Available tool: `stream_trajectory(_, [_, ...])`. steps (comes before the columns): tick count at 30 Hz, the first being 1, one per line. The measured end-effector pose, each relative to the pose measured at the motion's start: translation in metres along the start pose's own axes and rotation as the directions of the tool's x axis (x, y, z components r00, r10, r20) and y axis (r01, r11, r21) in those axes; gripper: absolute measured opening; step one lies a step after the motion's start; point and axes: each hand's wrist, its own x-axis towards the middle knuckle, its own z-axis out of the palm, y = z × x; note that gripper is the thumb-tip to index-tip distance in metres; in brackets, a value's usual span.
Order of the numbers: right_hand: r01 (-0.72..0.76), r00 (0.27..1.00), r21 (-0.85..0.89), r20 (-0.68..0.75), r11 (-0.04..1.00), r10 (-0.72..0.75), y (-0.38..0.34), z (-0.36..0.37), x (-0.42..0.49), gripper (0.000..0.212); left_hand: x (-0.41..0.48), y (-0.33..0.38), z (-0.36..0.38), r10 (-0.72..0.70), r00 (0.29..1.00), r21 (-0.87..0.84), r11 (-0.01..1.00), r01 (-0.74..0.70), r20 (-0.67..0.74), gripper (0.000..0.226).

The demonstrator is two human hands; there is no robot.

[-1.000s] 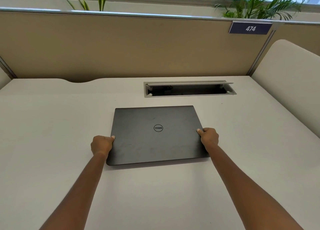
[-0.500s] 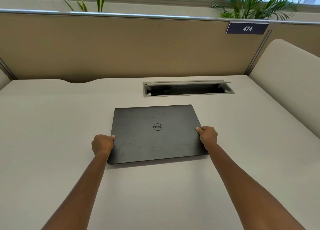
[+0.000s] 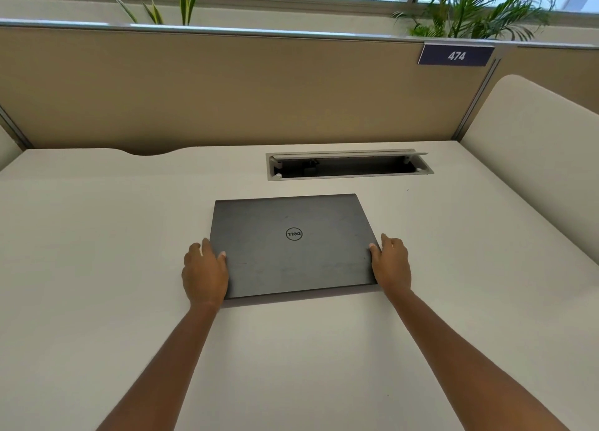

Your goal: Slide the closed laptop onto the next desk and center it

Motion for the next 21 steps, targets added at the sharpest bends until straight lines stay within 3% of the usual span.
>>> stream_trajectory(4, [0.166,0.986,-0.056,0.012,0.985,-0.166,-0.008,-0.001,-0.011,0.046,-0.009,0.008,0.009,0.174,0.984,0.093,0.980,-0.176,0.026,0.052])
stream_trajectory(8, [0.312,0.950,-0.178,0.081,0.933,-0.302,-0.020,0.009,-0.022,0.049,-0.021,0.020,0.019,0.252,0.964,0.102,0.960,-0.260,0.087,0.051])
stream_trajectory(12, [0.342,0.936,-0.114,0.133,0.933,-0.327,-0.035,0.024,-0.039,0.065,-0.030,0.029,0.031,0.301,0.931,0.160,0.928,-0.335,0.205,0.057])
stream_trajectory(14, [0.327,0.928,-0.136,0.231,0.935,-0.291,-0.044,0.029,-0.046,0.061,-0.034,0.034,0.034,0.333,0.919,0.180,0.911,-0.372,0.213,0.056])
stream_trajectory(16, [0.386,0.910,-0.181,0.233,0.905,-0.342,-0.051,0.034,-0.053,0.059,-0.040,0.040,0.036,0.382,0.897,0.181,0.888,-0.423,0.225,0.056])
stream_trajectory(19, [0.423,0.901,-0.240,0.215,0.874,-0.377,-0.053,0.040,-0.062,0.081,-0.045,0.044,0.044,0.433,0.864,0.178,0.857,-0.483,0.256,0.059])
stream_trajectory(21, [0.425,0.900,-0.229,0.208,0.876,-0.382,-0.057,0.039,-0.065,0.093,-0.048,0.046,0.047,0.439,0.859,0.174,0.854,-0.490,0.264,0.074])
